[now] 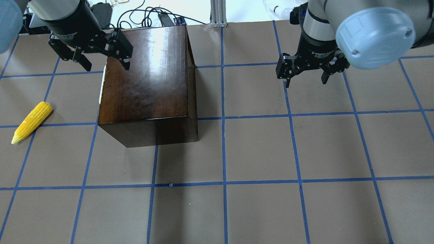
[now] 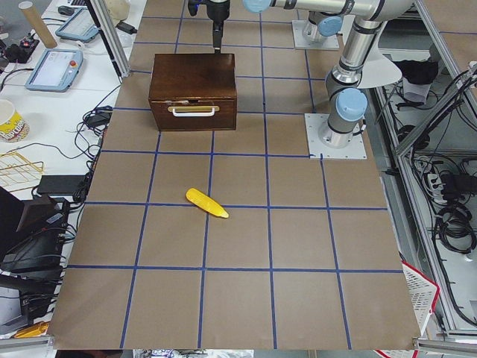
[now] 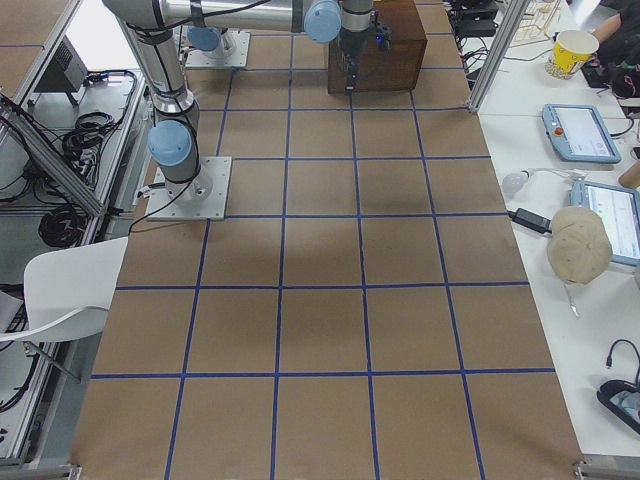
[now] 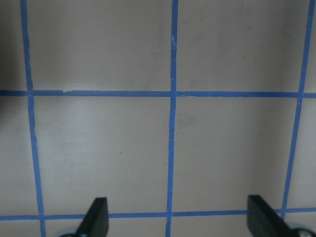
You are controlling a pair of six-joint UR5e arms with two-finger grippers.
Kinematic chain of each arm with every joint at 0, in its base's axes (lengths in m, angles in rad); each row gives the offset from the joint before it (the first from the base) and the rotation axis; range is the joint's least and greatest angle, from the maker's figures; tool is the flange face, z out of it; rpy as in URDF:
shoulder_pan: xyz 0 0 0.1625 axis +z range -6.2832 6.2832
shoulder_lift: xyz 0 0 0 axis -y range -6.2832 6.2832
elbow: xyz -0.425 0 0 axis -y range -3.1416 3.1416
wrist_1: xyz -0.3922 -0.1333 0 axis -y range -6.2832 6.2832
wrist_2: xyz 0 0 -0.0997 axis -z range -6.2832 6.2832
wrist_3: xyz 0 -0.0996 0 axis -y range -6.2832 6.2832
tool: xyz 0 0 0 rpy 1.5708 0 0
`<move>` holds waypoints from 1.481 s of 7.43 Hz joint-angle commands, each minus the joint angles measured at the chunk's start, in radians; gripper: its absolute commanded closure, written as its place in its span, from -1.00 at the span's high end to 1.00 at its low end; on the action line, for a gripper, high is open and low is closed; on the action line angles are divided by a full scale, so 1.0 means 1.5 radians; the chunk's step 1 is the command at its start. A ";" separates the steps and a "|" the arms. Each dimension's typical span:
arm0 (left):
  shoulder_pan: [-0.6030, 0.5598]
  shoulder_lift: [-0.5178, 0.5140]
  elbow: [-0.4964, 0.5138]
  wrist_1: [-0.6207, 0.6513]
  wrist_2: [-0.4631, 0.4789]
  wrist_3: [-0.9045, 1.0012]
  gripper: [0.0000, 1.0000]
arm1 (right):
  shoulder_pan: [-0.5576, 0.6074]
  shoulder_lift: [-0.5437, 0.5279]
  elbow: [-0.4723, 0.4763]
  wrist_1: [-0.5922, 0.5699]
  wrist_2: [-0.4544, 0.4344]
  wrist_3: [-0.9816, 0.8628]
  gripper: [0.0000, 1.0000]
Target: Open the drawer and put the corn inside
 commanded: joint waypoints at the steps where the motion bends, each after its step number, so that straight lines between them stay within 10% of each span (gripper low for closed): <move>1: -0.001 0.000 0.000 0.000 0.000 0.001 1.00 | 0.000 0.000 0.000 0.000 0.000 0.000 1.00; 11: -0.002 0.005 -0.009 -0.002 0.004 -0.005 1.00 | 0.000 0.000 0.000 0.000 0.000 0.000 1.00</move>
